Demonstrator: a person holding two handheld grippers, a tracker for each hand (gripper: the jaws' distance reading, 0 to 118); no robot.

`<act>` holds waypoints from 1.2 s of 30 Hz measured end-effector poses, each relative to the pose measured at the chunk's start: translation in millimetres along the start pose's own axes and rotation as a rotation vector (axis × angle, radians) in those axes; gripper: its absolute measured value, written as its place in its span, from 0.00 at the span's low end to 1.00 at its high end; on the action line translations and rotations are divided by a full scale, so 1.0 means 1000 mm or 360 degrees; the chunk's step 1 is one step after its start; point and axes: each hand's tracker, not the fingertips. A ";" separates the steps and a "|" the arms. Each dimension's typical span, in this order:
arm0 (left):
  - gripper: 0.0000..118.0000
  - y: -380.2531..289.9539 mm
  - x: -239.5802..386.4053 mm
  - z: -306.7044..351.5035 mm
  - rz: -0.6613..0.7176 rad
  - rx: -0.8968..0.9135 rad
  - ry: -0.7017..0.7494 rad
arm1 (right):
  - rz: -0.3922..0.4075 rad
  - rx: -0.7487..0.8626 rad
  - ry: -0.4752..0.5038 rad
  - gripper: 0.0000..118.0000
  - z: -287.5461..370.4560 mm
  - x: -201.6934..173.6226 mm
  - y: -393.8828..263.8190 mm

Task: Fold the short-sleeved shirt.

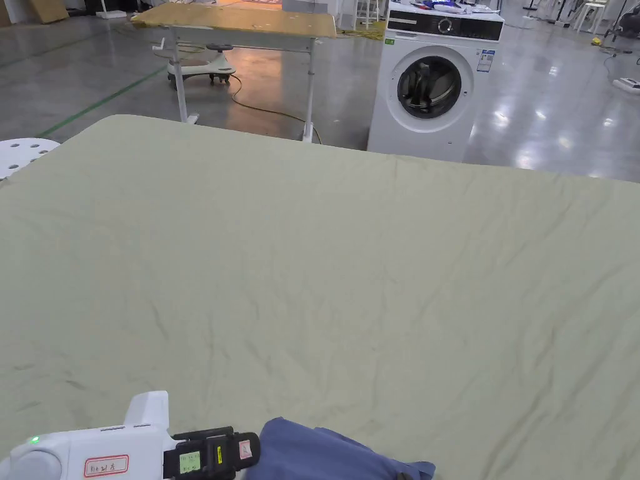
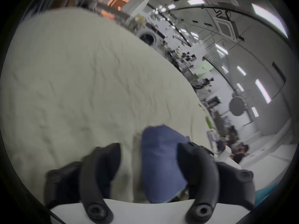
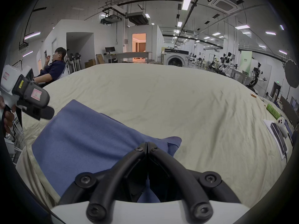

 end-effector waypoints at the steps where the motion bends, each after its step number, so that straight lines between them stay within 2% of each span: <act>1: 0.76 0.001 -0.007 -0.006 0.0028 -0.0085 -0.0059 | -0.0004 -0.0001 0.0004 0.00 0.000 0.001 0.000; 5: 0.77 0.003 -0.032 -0.035 0.0199 -0.0290 -0.0275 | -0.0002 -0.0001 0.0008 0.00 0.001 0.000 0.000; 8: 0.77 0.005 -0.037 -0.052 0.0310 -0.0357 -0.0518 | -0.0006 -0.0001 0.0011 0.00 0.001 0.000 0.000; 11: 0.75 0.007 -0.031 -0.068 0.0257 -0.0400 -0.0538 | -0.0003 -0.0004 0.0008 0.00 0.001 0.000 0.001; 13: 0.65 0.004 -0.025 -0.077 0.0236 -0.0432 -0.0559 | 0.0001 -0.0006 0.0007 0.00 0.001 0.000 0.001; 14: 0.56 0.004 -0.025 -0.079 0.0241 -0.0437 -0.0549 | 0.0002 -0.0007 0.0008 0.00 0.001 0.000 0.001; 15: 0.40 0.004 -0.026 -0.081 0.0244 -0.0441 -0.0515 | 0.0003 -0.0007 0.0008 0.00 0.002 0.000 0.001; 16: 0.32 0.004 -0.029 -0.084 0.0251 -0.0438 -0.0468 | 0.0004 -0.0008 0.0008 0.00 0.002 0.000 0.001; 18: 0.24 0.002 -0.033 -0.084 0.0264 -0.0430 -0.0437 | 0.0008 -0.0003 0.0011 0.00 0.002 0.000 0.000; 27: 0.16 -0.009 -0.017 -0.060 0.0246 -0.0266 -0.0431 | 0.0094 0.0056 -0.0015 0.00 0.011 -0.006 0.011; 36: 0.16 0.035 -0.013 0.039 0.0189 -0.0094 -0.0274 | 0.0010 0.0347 -0.0059 0.00 0.025 0.014 0.091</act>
